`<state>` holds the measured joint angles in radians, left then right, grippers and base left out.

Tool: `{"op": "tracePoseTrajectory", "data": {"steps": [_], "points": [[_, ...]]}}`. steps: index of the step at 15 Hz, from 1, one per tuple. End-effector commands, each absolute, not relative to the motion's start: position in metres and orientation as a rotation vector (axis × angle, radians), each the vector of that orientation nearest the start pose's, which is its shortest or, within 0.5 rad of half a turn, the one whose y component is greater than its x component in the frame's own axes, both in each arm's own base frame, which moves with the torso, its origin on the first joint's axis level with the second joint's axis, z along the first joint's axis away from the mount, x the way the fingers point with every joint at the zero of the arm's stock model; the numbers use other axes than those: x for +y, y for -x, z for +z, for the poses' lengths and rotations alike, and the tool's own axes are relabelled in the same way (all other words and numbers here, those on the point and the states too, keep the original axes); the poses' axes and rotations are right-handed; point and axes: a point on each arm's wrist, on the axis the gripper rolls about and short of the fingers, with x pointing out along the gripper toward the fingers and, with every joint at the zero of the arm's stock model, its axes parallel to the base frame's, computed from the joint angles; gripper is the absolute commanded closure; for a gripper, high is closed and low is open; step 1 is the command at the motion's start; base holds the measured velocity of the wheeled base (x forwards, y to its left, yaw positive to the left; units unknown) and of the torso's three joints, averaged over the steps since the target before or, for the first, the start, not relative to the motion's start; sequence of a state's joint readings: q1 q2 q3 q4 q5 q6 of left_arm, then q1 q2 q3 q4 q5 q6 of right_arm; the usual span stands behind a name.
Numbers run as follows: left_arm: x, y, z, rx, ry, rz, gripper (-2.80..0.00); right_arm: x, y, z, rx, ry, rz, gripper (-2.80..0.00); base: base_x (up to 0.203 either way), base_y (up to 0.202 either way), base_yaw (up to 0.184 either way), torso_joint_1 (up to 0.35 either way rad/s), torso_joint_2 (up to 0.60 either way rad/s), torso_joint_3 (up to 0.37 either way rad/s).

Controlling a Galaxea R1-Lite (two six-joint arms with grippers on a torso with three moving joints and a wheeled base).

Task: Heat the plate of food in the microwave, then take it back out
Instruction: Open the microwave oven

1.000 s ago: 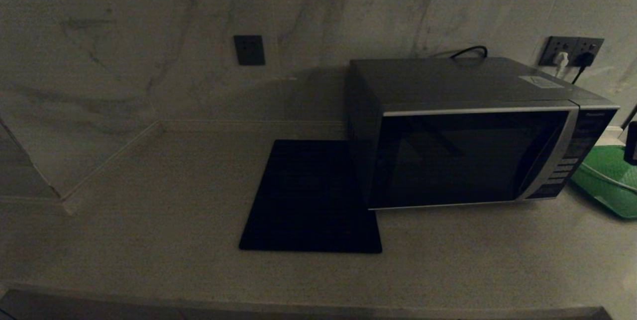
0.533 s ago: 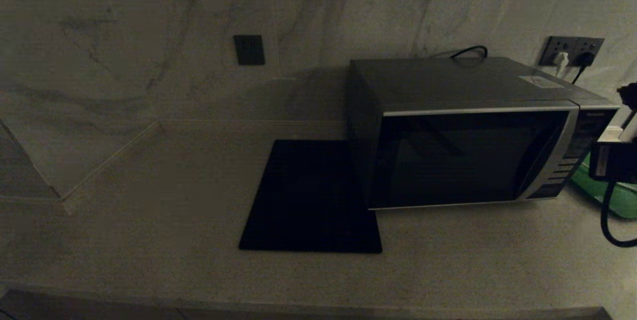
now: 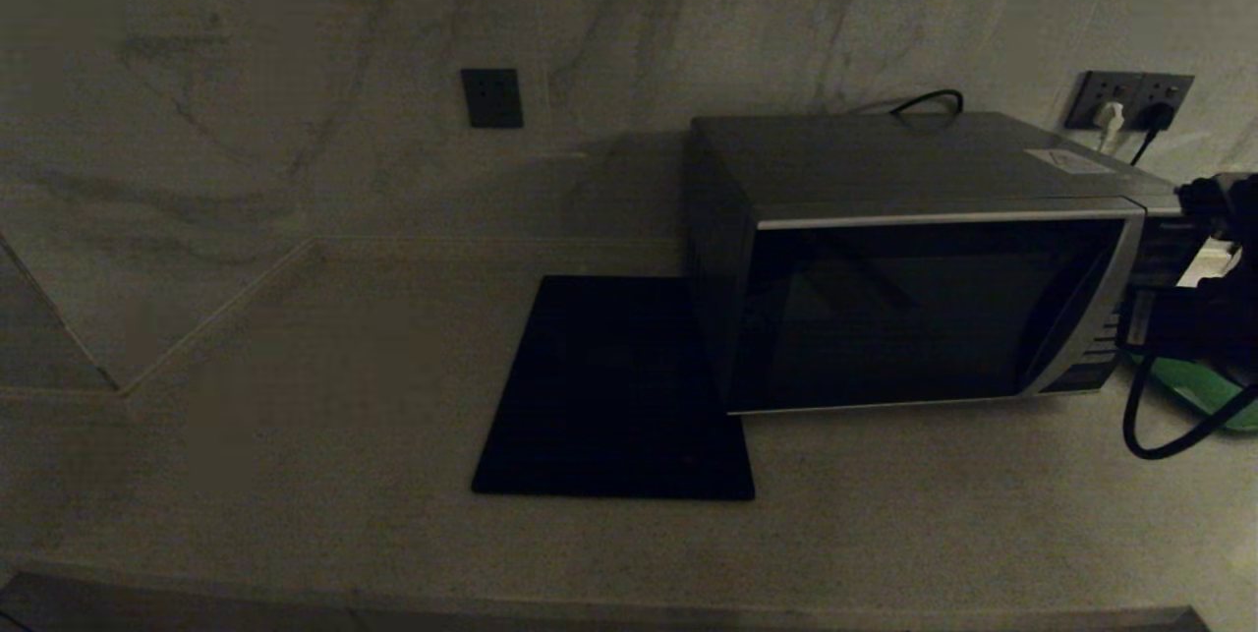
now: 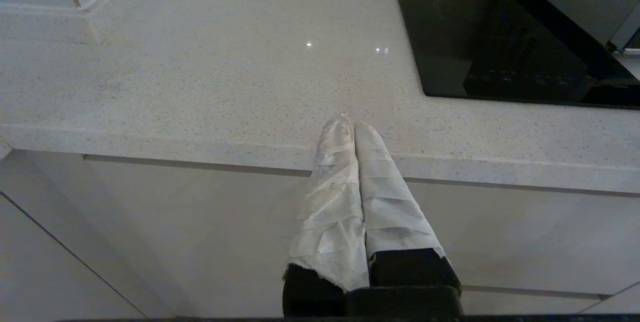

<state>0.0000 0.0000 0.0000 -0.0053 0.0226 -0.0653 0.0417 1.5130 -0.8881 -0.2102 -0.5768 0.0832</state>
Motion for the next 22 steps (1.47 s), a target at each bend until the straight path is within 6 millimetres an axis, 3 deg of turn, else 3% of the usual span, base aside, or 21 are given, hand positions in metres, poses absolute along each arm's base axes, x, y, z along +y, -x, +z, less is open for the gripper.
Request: {"op": "tracePoseTrajectory", "data": {"steps": [1,7,15,22], "points": [[0.001,0.023,0.076,-0.008,0.066,0.023,0.0,0.001,-0.262,0.213,0.395,0.053,-0.536,-2.8,0.0,0.0,0.0,0.0,0.0,0.0],[0.001,0.023,0.076,-0.008,0.066,0.023,0.0,0.004,-0.288,0.197,0.376,0.014,-0.56,-2.8,0.0,0.0,0.0,0.0,0.0,0.0],[0.001,0.023,0.076,-0.008,0.066,0.023,0.0,0.001,-0.271,0.157,0.239,0.044,-0.65,-2.8,0.0,0.0,0.0,0.0,0.0,0.0],[0.001,0.023,0.076,-0.008,0.066,0.023,0.0,0.002,-0.29,0.129,0.241,0.112,-0.643,-2.8,0.0,0.0,0.0,0.0,0.0,0.0]]}}
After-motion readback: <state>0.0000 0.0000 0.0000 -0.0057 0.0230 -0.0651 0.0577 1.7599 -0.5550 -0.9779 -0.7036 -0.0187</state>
